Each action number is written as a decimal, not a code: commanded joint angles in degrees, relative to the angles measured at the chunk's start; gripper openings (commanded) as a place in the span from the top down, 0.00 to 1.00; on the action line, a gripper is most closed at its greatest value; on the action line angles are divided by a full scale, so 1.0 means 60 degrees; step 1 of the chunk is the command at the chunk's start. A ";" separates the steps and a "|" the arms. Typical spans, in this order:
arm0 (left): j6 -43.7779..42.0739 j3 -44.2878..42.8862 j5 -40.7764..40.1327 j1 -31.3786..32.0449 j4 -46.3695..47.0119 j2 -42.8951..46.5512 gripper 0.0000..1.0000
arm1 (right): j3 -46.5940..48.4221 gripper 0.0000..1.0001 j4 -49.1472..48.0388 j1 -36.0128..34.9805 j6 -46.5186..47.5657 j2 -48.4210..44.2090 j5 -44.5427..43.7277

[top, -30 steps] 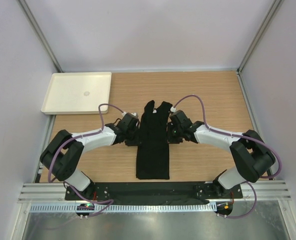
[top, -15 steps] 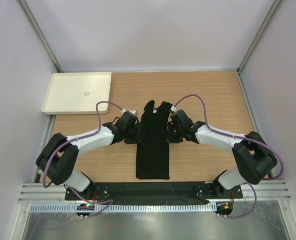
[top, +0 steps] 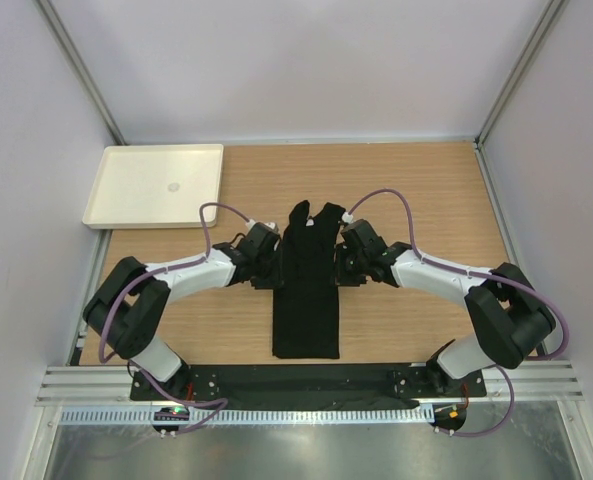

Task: Fold and stack the tank tops
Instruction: Fold the tank top

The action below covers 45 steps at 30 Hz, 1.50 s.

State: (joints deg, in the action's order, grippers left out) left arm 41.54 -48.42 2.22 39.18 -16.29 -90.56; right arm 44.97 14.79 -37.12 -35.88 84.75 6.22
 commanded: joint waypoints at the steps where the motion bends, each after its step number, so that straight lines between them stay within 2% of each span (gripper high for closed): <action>1: -0.0024 -0.0220 0.0011 -0.0070 0.0079 -0.0082 0.66 | -0.0024 0.96 -0.0252 -0.0038 0.0003 -0.0180 0.0077; 4: -0.0009 -0.0133 -0.0179 -0.0070 0.0050 0.0020 0.66 | -0.0039 0.96 -0.0282 -0.0053 0.0018 -0.0151 0.0092; 7: -0.0009 -0.0103 -0.0179 -0.0070 0.0050 0.0123 0.82 | -0.0039 0.96 -0.0311 -0.0053 0.0003 -0.0136 0.0062; 8: -0.0009 -0.0103 -0.0179 -0.0070 0.0050 0.0196 0.91 | -0.0039 0.96 -0.0297 -0.0038 0.0003 -0.0121 0.0062; 10: -0.0024 -0.0103 -0.0165 -0.0070 0.0050 0.0255 1.00 | -0.0039 0.96 -0.0311 -0.0053 0.0003 -0.0136 0.0077; 18: -0.0009 -0.0176 0.0026 -0.0055 -0.0126 0.0971 1.00 | 0.0078 0.96 -0.0121 -0.0053 0.0003 -0.0311 0.0048; 32: 0.0020 -0.0601 0.0055 -0.0055 -0.1122 0.2407 1.00 | 0.0678 0.96 0.0773 -0.0053 -0.0011 -0.1483 -0.0260; 45: -0.0082 -0.1274 -0.0121 -0.0055 -0.1766 0.2832 1.00 | 0.1688 0.97 0.1592 -0.0053 0.0164 -0.1498 -0.0728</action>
State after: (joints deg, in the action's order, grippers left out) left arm 41.60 -53.45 2.02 39.13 -25.41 -75.81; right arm 51.62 22.83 -37.15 -35.86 77.73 4.03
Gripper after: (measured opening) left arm 0.003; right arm 0.059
